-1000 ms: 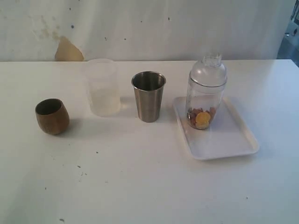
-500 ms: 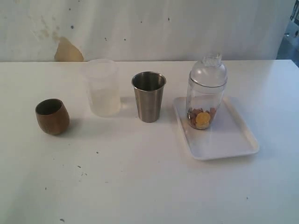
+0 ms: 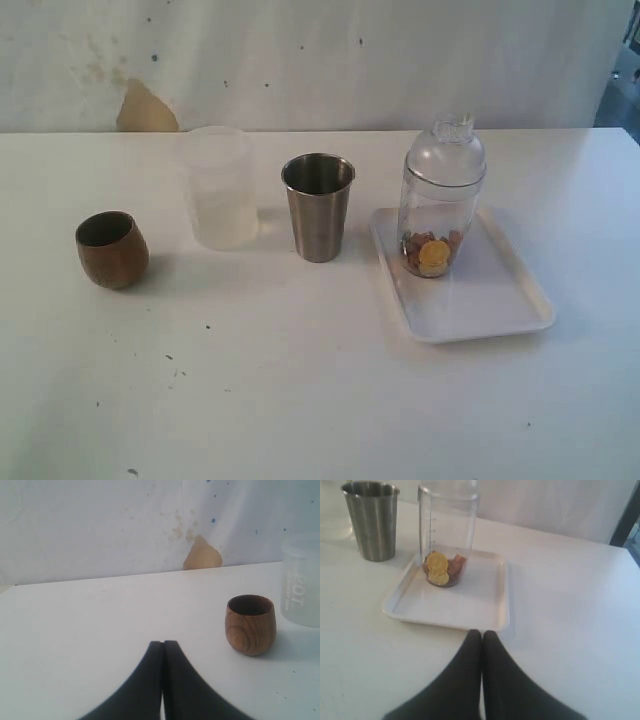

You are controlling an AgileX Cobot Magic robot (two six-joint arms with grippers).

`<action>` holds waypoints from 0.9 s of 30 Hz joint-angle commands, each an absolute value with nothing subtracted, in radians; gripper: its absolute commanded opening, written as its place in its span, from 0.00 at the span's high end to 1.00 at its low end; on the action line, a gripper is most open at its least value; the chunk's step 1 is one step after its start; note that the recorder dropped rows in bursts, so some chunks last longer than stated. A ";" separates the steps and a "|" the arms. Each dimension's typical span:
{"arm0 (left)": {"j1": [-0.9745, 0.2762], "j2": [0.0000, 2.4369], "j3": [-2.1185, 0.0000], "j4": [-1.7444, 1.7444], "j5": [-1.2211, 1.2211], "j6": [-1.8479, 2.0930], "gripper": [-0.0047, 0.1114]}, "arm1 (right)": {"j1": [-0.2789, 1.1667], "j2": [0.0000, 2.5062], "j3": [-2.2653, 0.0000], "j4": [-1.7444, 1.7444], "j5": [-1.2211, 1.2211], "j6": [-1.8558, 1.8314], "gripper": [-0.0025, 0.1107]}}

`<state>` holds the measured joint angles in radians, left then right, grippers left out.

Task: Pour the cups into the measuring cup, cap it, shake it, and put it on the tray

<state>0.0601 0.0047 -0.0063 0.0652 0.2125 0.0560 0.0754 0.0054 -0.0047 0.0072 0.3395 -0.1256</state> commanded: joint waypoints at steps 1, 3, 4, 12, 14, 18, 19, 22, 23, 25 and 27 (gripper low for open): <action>0.062 0.000 0.000 0.073 0.203 0.055 0.96 | 0.069 0.000 0.000 0.026 0.354 -0.096 0.98; 0.062 0.000 0.000 0.073 0.203 0.055 0.96 | 0.069 0.000 0.000 0.029 0.351 -0.085 0.98; 0.062 0.000 0.000 0.073 0.203 0.055 0.96 | 0.069 0.000 0.000 0.029 0.351 -0.080 0.98; 0.062 0.000 0.000 0.073 0.203 0.055 0.96 | 0.069 0.000 0.000 0.033 0.351 -0.065 0.98; 0.062 0.000 0.000 0.073 0.203 0.055 0.96 | 0.069 0.000 0.000 0.033 0.351 -0.065 0.98; 0.062 0.000 0.000 0.073 0.203 0.055 0.96 | 0.069 0.000 0.000 0.033 0.351 -0.065 0.98; 0.062 0.000 0.000 0.073 0.203 0.055 0.96 | 0.069 0.000 0.000 0.033 0.351 -0.065 0.98; 0.062 0.000 0.000 0.073 0.203 0.055 0.96 | 0.069 0.000 0.000 0.033 0.351 -0.065 0.98; 0.062 0.000 0.000 0.073 0.203 0.055 0.96 | 0.069 0.000 0.000 0.033 0.351 -0.065 0.98; 0.062 0.000 0.000 0.073 0.203 0.055 0.96 | 0.069 0.000 0.000 0.033 0.351 -0.065 0.98; 0.062 0.000 0.000 0.073 0.203 0.055 0.96 | 0.069 0.000 0.000 0.033 0.351 -0.065 0.98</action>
